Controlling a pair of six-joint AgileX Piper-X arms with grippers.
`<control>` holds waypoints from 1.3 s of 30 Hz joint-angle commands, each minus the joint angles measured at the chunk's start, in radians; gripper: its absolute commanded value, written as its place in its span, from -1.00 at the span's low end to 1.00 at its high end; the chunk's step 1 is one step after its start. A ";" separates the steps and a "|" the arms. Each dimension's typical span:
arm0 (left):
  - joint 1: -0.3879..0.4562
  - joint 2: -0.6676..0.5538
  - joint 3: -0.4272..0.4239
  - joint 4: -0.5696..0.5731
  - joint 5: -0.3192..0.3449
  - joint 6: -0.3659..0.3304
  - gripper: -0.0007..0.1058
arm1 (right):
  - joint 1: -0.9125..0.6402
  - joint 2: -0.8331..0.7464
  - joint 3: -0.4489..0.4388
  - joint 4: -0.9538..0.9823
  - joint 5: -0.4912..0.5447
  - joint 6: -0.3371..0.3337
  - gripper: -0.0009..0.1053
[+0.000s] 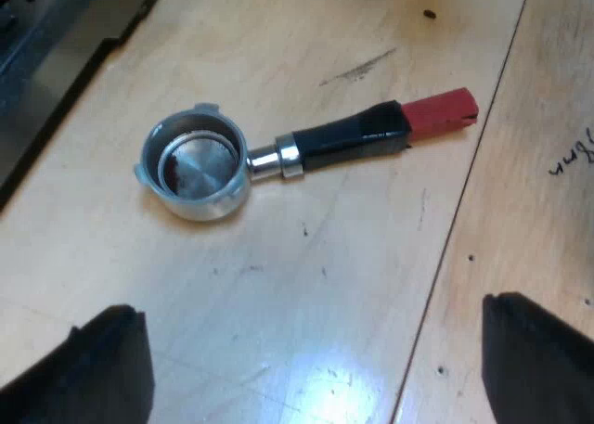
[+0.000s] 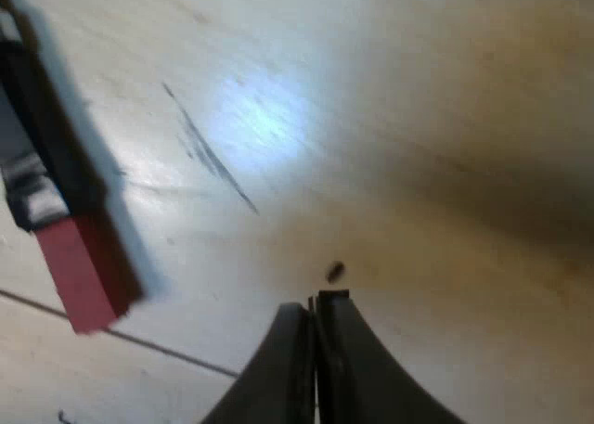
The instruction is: Put the handle in the coffee machine
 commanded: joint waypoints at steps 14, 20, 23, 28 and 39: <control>-0.005 0.002 -0.010 -0.015 -0.012 0.000 0.41 | 0.164 0.292 0.036 -0.137 0.015 0.098 -0.98; -0.005 0.002 -0.010 -0.015 -0.012 0.000 0.41 | 0.206 0.392 0.076 -0.256 0.015 0.142 -0.98; -0.005 0.002 -0.010 -0.008 -0.043 0.000 0.41 | 0.205 0.443 0.089 -0.275 0.010 0.142 -0.98; -0.005 0.004 -0.010 0.018 -0.058 0.000 0.41 | 0.226 0.497 0.091 -0.293 0.000 0.142 -0.98; -0.005 0.005 -0.010 0.113 -0.138 0.000 0.41 | 0.408 0.567 0.072 -0.350 -0.040 0.168 -0.98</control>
